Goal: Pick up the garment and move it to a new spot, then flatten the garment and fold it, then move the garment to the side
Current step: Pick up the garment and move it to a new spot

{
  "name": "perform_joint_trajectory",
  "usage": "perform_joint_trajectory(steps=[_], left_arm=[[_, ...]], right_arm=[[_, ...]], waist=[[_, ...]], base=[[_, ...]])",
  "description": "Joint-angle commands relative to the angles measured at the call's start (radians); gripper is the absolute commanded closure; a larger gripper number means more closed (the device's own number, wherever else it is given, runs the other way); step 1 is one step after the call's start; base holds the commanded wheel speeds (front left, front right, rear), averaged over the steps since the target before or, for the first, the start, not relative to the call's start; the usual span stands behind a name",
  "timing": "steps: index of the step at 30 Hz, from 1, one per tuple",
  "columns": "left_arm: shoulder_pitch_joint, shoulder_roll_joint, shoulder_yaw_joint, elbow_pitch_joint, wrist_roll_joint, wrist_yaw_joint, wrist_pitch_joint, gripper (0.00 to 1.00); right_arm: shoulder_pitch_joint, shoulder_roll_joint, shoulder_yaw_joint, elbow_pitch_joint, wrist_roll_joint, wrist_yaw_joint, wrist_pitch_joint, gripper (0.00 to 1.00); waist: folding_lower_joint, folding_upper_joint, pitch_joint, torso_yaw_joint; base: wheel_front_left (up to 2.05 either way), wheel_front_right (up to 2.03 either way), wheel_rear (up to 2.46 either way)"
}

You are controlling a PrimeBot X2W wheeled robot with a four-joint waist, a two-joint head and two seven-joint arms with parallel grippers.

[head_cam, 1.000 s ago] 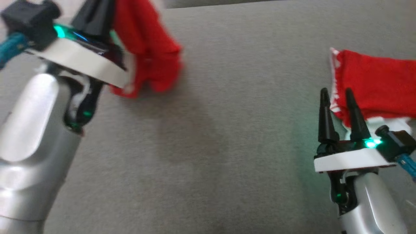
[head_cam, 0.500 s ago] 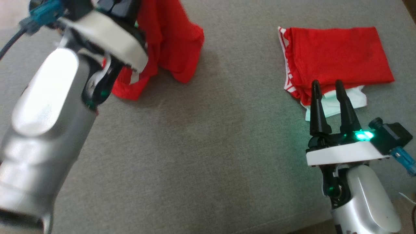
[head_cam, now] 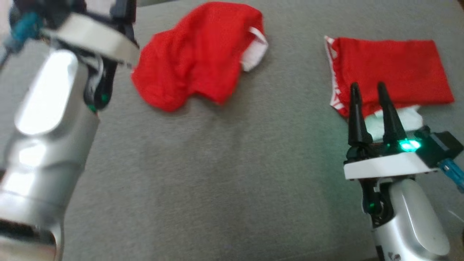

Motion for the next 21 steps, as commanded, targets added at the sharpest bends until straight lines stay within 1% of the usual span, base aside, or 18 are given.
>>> perform_joint_trajectory(steps=[1, 6, 7, 13, 15, 17, 20, 21], left_arm=[[0.016, 0.043, 0.032, -0.03, -0.006, -0.002, -0.025, 0.0], [0.18, 0.059, 0.039, -0.099, -0.011, 0.019, -0.072, 0.0], [0.18, 0.059, 0.039, -0.099, -0.011, 0.019, -0.072, 0.0], [0.441, 0.07, 0.061, -0.243, -0.002, 0.077, -0.093, 0.0], [0.534, 0.055, 0.088, -0.305, 0.0, 0.114, -0.095, 0.0], [0.629, 0.031, 0.114, -0.379, 0.013, 0.14, -0.095, 0.0], [0.741, -0.006, 0.15, -0.454, 0.043, 0.165, -0.095, 0.0], [0.766, -0.017, 0.158, -0.469, 0.053, 0.165, -0.095, 0.0]], right_arm=[[0.011, -0.004, 0.007, -0.026, -0.016, -0.001, -0.011, 0.0], [0.046, -0.004, -0.026, -0.015, -0.053, -0.001, -0.011, 0.0], [0.046, -0.004, -0.026, -0.015, -0.053, -0.001, -0.011, 0.0], [0.09, -0.004, -0.036, -0.002, -0.076, -0.001, -0.011, 0.0], [0.104, -0.004, -0.037, 0.001, -0.073, -0.001, -0.011, 0.0], [0.118, -0.004, -0.043, 0.002, -0.064, -0.001, -0.011, 0.0], [0.134, -0.004, -0.054, 0.001, -0.056, -0.001, -0.011, 0.0], [0.137, -0.004, -0.054, 0.001, -0.057, -0.001, -0.011, 0.0]], waist=[[-0.0001, 0.0, -0.044, 0.056], [-0.0001, 0.0, -0.101, 0.143], [-0.0001, 0.0, -0.101, 0.143], [-0.0001, 0.0, -0.147, 0.207], [-0.0001, 0.0, -0.16, 0.219], [-0.0001, 0.0, -0.169, 0.231], [-0.0001, 0.0, -0.174, 0.251], [-0.0001, 0.0, -0.173, 0.257]], base=[[0.0, 0.0, 0.0], [0.0, 0.0, 0.0], [0.0, 0.0, 0.0], [0.0, 0.0, 0.0], [0.0, 0.0, 0.0], [0.0, 0.0, 0.0], [0.0, 0.0, 0.0], [0.0, 0.0, 0.0]])
